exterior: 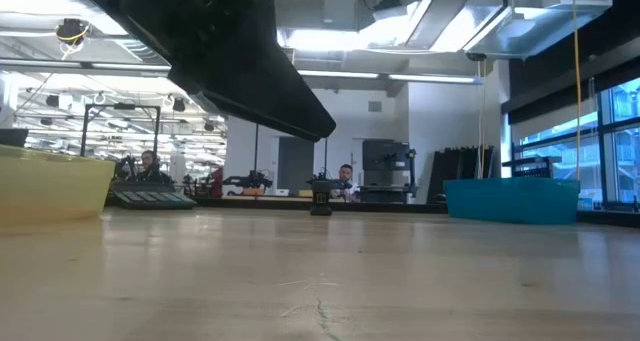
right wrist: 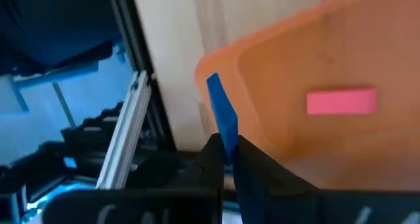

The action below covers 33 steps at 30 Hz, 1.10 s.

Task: Sort crayons/erasers/pens/pencils in bins
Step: Put the blue eraser into the orange bin, then put the red eraser into the orange bin

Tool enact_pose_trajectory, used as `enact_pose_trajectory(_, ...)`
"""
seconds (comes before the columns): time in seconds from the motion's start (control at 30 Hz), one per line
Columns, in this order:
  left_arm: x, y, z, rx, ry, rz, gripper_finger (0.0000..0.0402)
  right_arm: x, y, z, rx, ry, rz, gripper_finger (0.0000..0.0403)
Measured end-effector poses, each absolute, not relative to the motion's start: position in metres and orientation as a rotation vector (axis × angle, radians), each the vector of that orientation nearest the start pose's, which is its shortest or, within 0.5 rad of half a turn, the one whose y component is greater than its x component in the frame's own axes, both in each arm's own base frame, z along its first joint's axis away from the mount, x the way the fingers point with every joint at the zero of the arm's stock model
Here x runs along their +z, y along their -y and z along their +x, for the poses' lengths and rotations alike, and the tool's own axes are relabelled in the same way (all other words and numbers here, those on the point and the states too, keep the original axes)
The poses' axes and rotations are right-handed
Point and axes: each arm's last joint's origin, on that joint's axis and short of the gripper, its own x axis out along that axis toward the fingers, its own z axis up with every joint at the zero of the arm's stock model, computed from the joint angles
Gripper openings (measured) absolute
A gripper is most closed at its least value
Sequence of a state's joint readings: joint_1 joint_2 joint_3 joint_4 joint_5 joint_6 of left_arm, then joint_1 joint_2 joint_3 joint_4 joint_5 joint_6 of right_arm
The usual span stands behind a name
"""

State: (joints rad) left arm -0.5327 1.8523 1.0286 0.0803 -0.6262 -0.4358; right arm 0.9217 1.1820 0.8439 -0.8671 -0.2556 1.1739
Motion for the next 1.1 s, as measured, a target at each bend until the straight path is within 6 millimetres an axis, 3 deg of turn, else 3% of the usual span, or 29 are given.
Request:
enact_pose_trajectory(0.17,0.157,0.174,0.328,0.220,-0.583,-0.016,0.0168,0.255,-0.162,0.114,0.089,-1.548,0.397,0.0025)
enact_pose_trajectory(0.27,0.157,0.174,0.328,0.222,-0.583,-0.021,0.0168,0.255,-0.153,0.110,-0.027,-1.528,0.305,0.0025)
enact_pose_trajectory(0.6,0.154,0.174,0.318,0.221,-0.674,0.026,0.0168,0.211,-0.147,0.105,-0.082,-1.599,0.339,0.0028)
enact_pose_trajectory(0.93,0.156,0.164,0.298,0.276,-0.863,-0.080,0.0168,0.211,-0.145,0.106,-0.138,-1.531,0.319,0.0119)
enact_pose_trajectory(1.1,0.171,0.157,0.285,0.285,-0.931,-0.082,0.0168,0.220,-0.143,0.109,-0.184,-1.445,0.268,0.0150)
